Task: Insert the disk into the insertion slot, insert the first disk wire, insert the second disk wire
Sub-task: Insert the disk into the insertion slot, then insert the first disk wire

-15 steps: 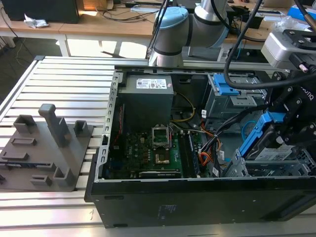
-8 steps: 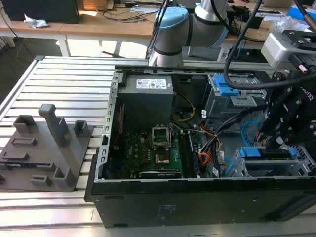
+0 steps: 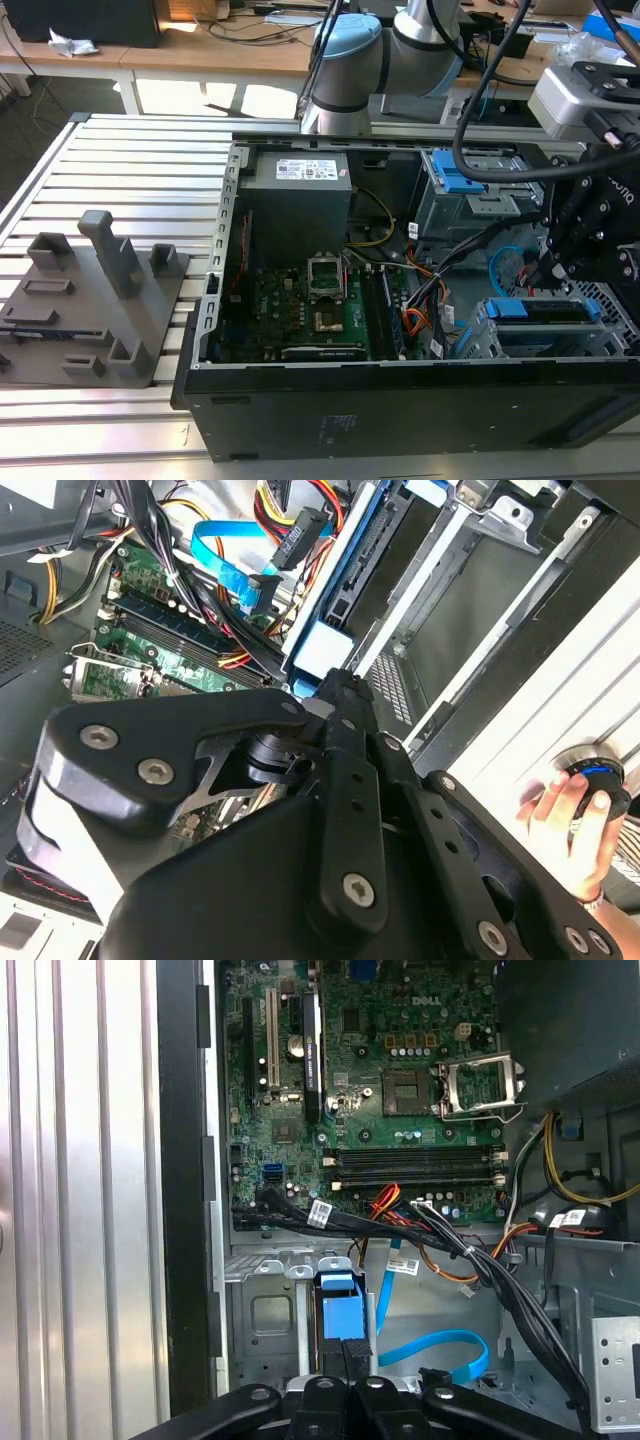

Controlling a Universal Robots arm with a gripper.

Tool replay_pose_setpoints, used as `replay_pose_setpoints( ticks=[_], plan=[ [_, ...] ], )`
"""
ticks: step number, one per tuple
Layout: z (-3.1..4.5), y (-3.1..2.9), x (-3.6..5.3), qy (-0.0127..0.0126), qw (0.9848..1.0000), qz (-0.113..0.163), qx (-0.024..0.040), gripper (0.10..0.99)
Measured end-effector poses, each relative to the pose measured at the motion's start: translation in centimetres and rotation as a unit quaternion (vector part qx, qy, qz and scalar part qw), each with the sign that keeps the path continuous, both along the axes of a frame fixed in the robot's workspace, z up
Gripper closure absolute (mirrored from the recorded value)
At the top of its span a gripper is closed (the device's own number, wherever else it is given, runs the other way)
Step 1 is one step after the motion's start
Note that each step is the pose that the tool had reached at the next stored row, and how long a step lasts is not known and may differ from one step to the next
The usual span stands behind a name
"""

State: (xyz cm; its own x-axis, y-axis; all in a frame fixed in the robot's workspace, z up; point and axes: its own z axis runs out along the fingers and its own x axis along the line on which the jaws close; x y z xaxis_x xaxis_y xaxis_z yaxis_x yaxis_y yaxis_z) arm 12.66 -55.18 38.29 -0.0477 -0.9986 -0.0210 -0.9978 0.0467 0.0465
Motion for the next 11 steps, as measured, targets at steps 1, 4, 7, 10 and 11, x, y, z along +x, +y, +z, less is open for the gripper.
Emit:
replay_pose_setpoints(
  ticks=[1,4,7,10,11],
  plan=[
    [-0.01,0.00,0.00,0.0000,1.0000,0.000,0.0000,0.980],
    [-0.04,0.00,0.00,0.0000,1.0000,0.000,0.0000,0.980],
    [-0.07,0.00,0.00,0.0000,1.0000,0.000,0.0000,0.980],
    [-0.09,0.00,0.00,0.0000,1.0000,0.000,0.0000,0.980],
    [-0.11,0.00,0.14,0.0000,1.0000,0.000,0.0002,0.980]
  ],
)
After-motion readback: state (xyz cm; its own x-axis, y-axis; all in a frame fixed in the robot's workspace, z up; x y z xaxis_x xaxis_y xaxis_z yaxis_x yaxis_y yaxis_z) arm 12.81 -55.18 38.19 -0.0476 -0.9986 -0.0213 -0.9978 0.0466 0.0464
